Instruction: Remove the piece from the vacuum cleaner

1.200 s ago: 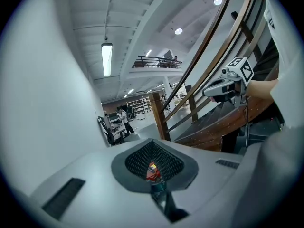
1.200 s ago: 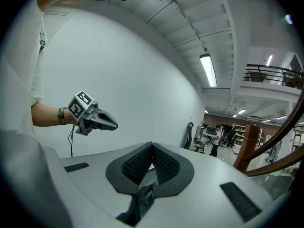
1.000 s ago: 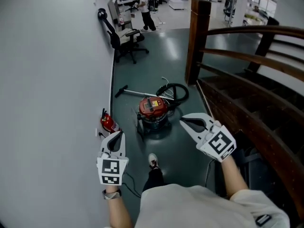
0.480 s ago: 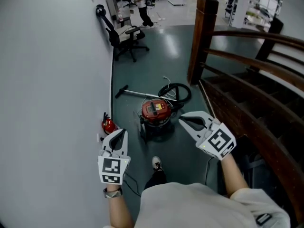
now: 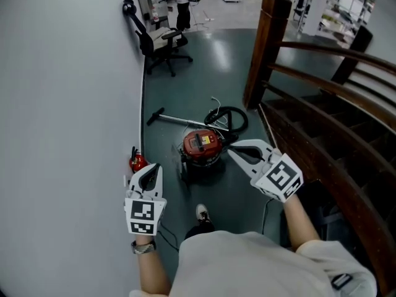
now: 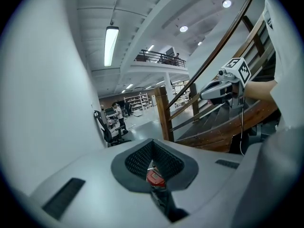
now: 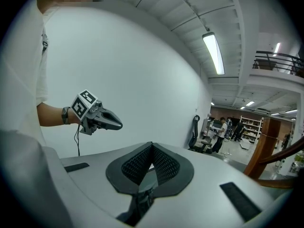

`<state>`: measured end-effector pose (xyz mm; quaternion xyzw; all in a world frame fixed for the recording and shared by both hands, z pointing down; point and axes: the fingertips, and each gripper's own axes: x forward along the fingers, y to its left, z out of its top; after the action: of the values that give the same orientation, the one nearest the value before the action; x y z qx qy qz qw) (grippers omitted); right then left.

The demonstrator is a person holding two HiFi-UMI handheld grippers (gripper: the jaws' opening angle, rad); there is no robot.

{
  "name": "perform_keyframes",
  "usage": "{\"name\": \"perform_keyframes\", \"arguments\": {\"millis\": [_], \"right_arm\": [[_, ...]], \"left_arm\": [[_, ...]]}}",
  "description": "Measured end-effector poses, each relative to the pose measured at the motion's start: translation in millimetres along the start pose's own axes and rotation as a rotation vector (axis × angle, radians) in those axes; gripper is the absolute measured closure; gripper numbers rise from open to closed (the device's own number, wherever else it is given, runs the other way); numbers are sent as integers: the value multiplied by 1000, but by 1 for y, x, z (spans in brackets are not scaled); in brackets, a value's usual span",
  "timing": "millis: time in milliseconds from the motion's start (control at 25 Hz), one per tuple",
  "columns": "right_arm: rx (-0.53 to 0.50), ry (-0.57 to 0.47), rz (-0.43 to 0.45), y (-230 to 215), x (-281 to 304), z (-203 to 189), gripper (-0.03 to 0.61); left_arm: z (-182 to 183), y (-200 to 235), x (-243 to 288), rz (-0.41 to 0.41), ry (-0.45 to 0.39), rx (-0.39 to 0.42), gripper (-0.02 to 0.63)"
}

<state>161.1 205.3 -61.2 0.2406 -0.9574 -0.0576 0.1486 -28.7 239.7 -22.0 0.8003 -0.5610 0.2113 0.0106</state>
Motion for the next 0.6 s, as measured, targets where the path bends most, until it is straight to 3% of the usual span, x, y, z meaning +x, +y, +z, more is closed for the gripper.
{"name": "perform_keyframes", "arguments": {"millis": [600], "right_arm": [[-50,6,-22,-39,64,7,551]], "left_arm": [[6,48,61,-39,-1,16,612]]}}
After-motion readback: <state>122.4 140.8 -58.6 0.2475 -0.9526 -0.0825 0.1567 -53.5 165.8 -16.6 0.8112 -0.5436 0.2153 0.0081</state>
